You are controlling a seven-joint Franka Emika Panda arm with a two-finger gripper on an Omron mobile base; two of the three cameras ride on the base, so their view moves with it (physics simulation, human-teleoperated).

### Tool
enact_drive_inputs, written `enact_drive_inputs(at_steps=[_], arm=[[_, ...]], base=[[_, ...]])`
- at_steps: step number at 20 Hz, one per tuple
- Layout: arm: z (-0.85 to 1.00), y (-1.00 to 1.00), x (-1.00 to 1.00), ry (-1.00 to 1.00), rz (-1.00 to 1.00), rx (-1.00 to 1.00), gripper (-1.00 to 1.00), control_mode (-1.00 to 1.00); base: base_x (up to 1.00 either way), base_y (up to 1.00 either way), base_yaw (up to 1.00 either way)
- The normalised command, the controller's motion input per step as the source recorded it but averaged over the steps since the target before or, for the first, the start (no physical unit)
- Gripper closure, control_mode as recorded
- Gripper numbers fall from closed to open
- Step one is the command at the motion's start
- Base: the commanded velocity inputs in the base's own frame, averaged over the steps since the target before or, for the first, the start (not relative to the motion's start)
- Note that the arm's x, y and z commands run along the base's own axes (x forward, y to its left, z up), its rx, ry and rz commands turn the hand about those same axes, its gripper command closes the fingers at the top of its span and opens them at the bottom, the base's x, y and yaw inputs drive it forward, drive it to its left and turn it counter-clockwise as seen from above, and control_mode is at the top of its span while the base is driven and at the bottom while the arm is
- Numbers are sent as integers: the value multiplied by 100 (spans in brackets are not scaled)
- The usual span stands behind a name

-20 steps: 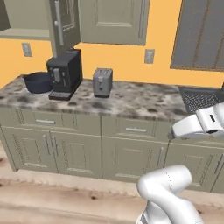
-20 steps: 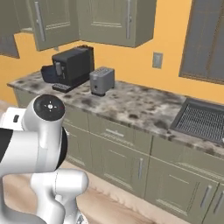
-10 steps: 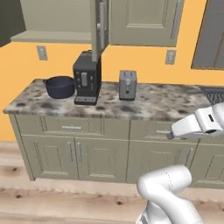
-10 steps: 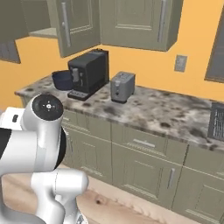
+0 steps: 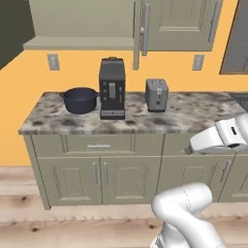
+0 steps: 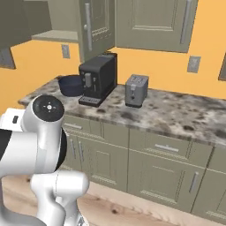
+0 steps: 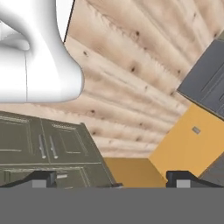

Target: Pick the kettle from the cabinet and place it on a stove burner. Then pick the pot from the counter and place it on another stove burner. Finally, turn both burners on.

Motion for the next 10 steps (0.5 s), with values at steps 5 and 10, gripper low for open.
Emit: enact_drive_inputs(at_steps=[5, 10], arm=[[0, 0, 0, 0, 0, 0, -100, 100], [0, 0, 0, 0, 0, 0, -100, 100]], base=[[24, 65, -26], [25, 64, -27]])
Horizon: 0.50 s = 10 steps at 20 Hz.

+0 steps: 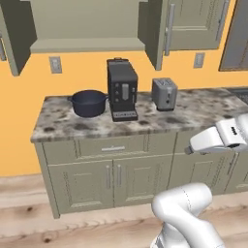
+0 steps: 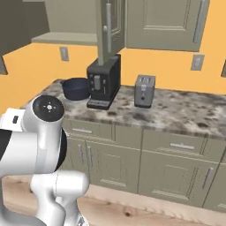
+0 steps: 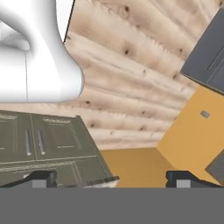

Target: Pick the kettle from the cabinet and place it on a stove burner. Then pick the pot from the counter and place it on another stove burner. Finally, turn both burners on.

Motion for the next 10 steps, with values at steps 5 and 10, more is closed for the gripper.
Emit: enact_drive_inputs(at_steps=[5, 10], arm=[[0, 0, 0, 0, 0, 0, -100, 100], [0, 0, 0, 0, 0, 0, -100, 100]], base=[[28, 56, -28], [35, 50, -29]])
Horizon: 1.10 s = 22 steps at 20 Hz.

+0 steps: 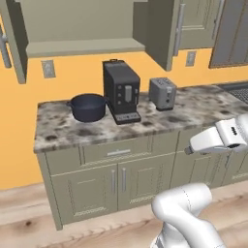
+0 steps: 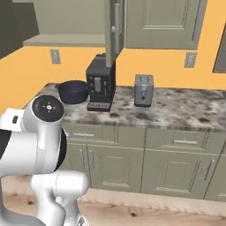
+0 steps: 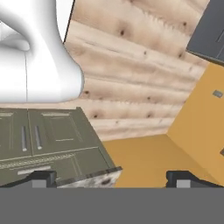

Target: Pick the kettle from the cabinet and place it on a stove burner. Then pick the pot from the counter and place it on another stove burner. Finally, turn both burners on.

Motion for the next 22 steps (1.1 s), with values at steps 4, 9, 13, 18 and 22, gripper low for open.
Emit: enact_drive_inputs(at_steps=[4, 9, 13, 18, 22], arm=[[0, 0, 0, 0, 0, 0, -100, 100], [0, 0, 0, 0, 0, 0, -100, 100], [0, 0, 0, 0, 0, 0, -100, 100], [0, 0, 0, 0, 0, 0, -100, 100], [0, 0, 0, 0, 0, 0, -100, 100]], base=[[39, 50, -29], [41, 46, -30], [39, 48, -30], [40, 51, -29], [33, 55, -25]])
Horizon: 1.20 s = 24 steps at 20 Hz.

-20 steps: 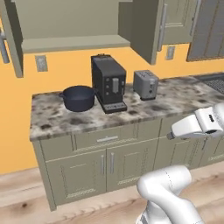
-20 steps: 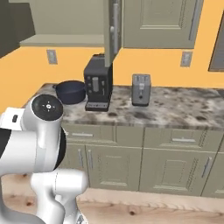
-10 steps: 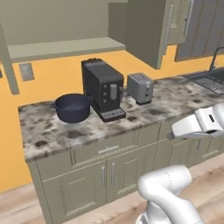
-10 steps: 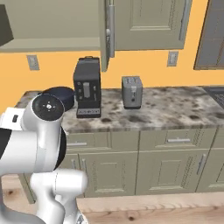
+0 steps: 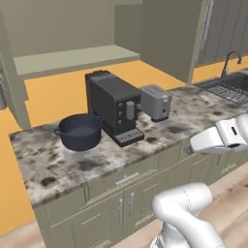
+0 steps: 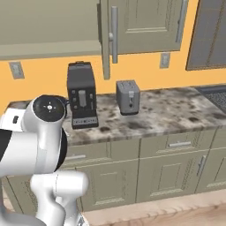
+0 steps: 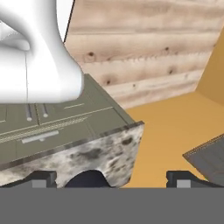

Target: Pick the kettle from the cabinet and place it on a stove burner. Then pick the pot from the counter and place it on another stove burner. Finally, turn both burners on.

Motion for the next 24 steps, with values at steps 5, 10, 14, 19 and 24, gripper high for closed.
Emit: enact_drive_inputs(at_steps=[5, 10, 14, 19, 24], arm=[[0, 0, 0, 0, 0, 0, -100, 100], [0, 0, 0, 0, 0, 0, -100, 100], [0, 0, 0, 0, 0, 0, -100, 100], [0, 0, 0, 0, 0, 0, -100, 100], [0, 0, 0, 0, 0, 0, -100, 100]], base=[[38, 51, -24], [35, 49, -25], [21, 51, -22], [13, 50, -19], [16, 50, -18]])
